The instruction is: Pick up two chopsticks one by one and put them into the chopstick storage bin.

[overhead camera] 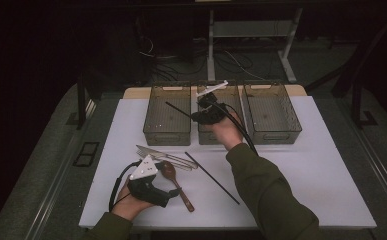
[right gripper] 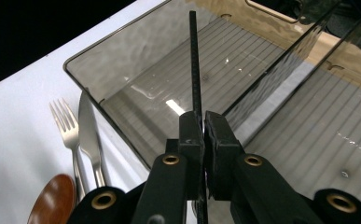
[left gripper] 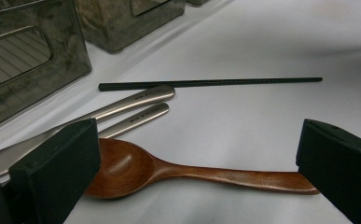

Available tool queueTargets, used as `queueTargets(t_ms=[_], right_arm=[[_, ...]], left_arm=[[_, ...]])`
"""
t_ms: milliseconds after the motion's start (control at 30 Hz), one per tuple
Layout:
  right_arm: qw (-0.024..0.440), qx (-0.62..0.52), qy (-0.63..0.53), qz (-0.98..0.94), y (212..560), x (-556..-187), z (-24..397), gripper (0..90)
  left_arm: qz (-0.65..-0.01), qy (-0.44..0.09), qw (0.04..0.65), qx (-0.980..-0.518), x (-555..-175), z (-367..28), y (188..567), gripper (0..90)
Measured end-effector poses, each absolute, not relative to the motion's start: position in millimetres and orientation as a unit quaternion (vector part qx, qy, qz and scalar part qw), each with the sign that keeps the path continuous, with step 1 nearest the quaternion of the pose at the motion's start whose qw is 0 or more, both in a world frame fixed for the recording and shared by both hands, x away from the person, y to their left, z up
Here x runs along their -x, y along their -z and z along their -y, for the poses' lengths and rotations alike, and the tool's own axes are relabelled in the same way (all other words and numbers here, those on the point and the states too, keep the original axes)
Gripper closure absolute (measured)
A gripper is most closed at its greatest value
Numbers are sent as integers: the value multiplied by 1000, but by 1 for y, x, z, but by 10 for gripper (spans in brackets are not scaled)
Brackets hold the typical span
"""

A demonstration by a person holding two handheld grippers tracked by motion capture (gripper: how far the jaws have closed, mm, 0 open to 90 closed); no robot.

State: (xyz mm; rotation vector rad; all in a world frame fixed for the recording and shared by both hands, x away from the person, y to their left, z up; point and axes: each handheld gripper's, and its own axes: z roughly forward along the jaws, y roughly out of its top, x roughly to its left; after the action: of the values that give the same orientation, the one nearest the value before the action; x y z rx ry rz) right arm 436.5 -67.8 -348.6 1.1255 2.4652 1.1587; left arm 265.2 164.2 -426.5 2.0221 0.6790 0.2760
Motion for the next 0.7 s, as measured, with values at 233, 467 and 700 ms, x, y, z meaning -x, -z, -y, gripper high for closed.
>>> queueTargets(t_ms=[233, 467, 700], right_arm=[[97, -386, -379, -835, 350, -446, 53, 863], [99, -392, -369, -837, 350, -453, 43, 863], [98, -391, -355, -844, 358, -465, 24, 863]], left_arm=[[-276, -116, 473, -829, -265, -162, 427, 0], [-273, -117, 470, -831, -266, -162, 427, 0], [-272, -116, 470, -832, -267, -163, 427, 0]])
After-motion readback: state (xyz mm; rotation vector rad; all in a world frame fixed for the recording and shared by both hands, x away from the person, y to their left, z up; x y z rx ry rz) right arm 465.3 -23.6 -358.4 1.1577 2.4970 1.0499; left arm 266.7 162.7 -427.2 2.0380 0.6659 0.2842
